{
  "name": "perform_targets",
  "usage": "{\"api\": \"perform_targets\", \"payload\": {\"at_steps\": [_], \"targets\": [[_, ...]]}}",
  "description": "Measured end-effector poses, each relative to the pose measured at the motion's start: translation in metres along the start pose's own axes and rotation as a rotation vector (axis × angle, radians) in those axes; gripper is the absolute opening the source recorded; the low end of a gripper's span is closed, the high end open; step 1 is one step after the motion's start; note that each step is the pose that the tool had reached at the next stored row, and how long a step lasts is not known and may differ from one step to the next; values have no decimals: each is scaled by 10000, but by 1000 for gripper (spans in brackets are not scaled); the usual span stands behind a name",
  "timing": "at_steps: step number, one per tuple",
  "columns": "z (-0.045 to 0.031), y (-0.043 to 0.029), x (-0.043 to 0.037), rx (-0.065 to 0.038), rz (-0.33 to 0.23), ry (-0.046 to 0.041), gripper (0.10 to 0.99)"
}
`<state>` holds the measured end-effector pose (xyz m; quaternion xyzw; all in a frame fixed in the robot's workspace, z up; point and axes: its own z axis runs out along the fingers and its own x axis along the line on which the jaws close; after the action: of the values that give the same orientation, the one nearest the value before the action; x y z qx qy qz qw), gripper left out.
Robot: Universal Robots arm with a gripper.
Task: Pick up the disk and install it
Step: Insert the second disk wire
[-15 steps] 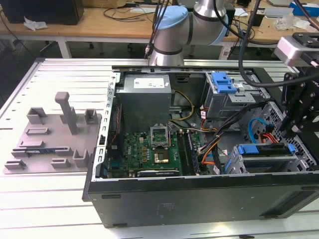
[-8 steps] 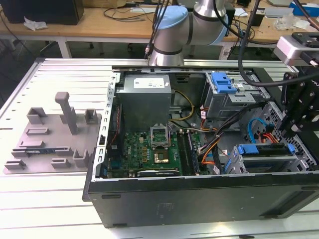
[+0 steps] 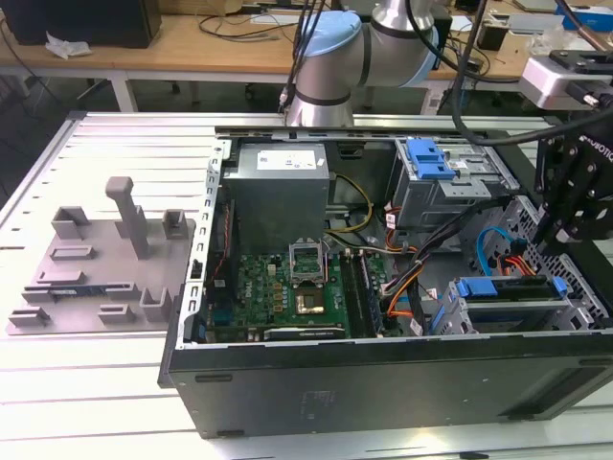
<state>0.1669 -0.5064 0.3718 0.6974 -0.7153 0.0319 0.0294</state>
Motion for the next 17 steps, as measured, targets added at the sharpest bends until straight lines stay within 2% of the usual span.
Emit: {"api": "perform_targets", "payload": {"at_steps": [2,5,8,9,14,15,17], "targets": [[-3,0,-18,1,0,23,255],[-7,1,-48,2,0,80,439],[-12,5,-101,4,-1,165,439],[-13,26,-113,6,-5,218,439],[-14,162,-114,9,-14,315,439],[-13,178,-113,10,-16,328,424],[-8,194,-113,11,-24,350,286]]}}
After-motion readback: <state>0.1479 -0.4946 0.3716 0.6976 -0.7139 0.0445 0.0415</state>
